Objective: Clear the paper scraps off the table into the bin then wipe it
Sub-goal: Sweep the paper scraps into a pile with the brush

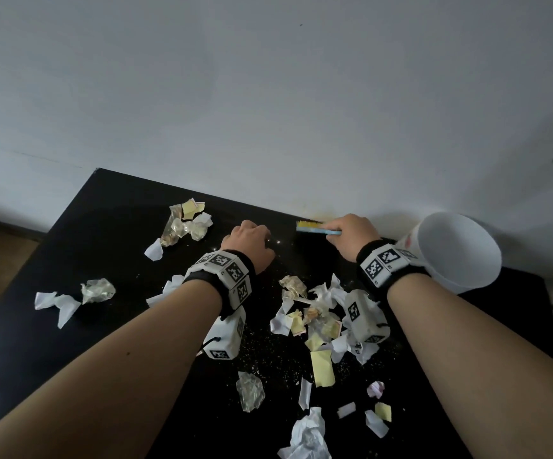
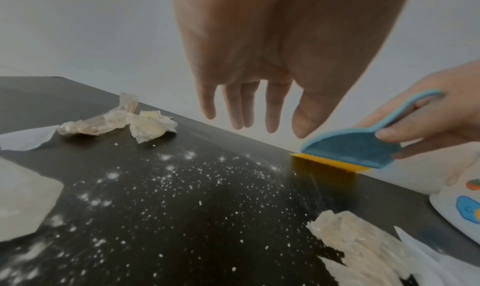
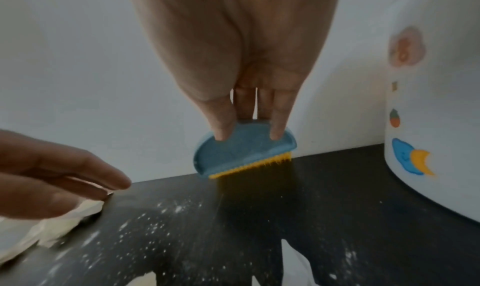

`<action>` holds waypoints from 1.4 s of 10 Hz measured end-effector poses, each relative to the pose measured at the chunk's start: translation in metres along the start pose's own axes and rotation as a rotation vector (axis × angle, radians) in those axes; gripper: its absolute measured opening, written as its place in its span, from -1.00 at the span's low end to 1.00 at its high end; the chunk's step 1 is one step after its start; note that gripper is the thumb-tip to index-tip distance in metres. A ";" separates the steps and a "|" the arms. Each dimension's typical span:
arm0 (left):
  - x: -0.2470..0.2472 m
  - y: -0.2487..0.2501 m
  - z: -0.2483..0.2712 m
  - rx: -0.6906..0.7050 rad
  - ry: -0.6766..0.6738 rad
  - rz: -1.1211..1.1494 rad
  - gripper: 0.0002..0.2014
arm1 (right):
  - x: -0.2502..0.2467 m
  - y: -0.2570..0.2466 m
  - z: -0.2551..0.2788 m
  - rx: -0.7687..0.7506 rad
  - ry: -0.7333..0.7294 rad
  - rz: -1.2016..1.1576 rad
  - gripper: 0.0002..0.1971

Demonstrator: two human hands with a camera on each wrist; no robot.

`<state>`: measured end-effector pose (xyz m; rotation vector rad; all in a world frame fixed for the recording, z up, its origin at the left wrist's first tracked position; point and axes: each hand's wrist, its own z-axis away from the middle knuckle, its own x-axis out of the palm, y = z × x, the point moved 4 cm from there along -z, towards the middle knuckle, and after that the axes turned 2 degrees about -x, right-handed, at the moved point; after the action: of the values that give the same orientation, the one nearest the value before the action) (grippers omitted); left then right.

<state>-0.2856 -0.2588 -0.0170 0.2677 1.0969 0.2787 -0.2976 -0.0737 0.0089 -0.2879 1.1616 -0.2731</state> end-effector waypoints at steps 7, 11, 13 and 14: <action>0.013 0.045 0.012 0.048 -0.037 -0.039 -0.56 | -0.008 0.040 0.069 0.028 -0.276 0.015 -0.71; 0.016 0.060 0.031 0.045 -0.023 -0.061 -0.56 | 0.001 0.049 0.088 0.051 -0.225 0.021 -0.67; 0.020 0.067 0.041 0.042 -0.017 -0.058 -0.54 | -0.017 0.044 0.091 -0.004 -0.135 -0.009 -0.72; 0.023 0.070 0.047 0.039 -0.018 -0.058 -0.53 | -0.015 0.063 0.095 0.079 -0.050 0.113 -0.76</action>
<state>-0.2394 -0.1885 0.0085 0.2716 1.0913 0.2030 -0.2108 -0.0017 0.0340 -0.1581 1.1109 -0.2103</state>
